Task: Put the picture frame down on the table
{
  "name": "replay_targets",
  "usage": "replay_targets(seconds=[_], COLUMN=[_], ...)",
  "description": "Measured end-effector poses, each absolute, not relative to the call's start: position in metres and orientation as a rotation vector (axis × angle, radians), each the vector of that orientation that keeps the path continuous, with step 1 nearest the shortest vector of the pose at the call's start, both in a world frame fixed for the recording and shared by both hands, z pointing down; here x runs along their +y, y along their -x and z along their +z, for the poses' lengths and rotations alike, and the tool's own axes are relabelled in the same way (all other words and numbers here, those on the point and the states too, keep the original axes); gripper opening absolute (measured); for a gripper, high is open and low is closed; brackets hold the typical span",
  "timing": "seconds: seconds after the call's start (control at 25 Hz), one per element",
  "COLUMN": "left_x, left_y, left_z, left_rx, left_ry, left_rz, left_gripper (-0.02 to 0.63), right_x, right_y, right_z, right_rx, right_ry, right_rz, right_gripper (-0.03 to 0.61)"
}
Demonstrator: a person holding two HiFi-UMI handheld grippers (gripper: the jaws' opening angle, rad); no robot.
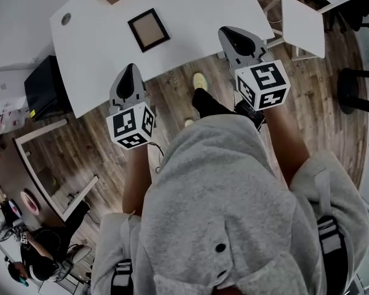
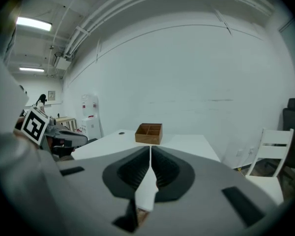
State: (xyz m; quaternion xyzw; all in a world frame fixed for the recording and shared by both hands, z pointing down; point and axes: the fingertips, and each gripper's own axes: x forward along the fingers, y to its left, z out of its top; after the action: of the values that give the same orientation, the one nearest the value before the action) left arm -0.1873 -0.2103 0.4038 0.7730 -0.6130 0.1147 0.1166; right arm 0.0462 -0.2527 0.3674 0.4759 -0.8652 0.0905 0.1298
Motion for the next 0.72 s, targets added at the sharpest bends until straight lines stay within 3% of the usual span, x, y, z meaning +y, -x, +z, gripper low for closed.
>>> replay_targets(seconds=[0.4, 0.72], left_x=[-0.080, -0.041], left_y=[0.200, 0.187], left_z=[0.364, 0.356], left_rx=[-1.954, -1.936], left_ry=[-2.286, -2.324], left_rz=[0.312, 0.282], left_gripper=[0.021, 0.021], right_x=[-0.121, -0.076], right_y=[-0.038, -0.041], right_z=[0.364, 0.352], right_rx=[-2.517, -2.536], right_ry=[-1.384, -1.410], right_rz=[0.216, 0.197], right_gripper=[0.029, 0.029])
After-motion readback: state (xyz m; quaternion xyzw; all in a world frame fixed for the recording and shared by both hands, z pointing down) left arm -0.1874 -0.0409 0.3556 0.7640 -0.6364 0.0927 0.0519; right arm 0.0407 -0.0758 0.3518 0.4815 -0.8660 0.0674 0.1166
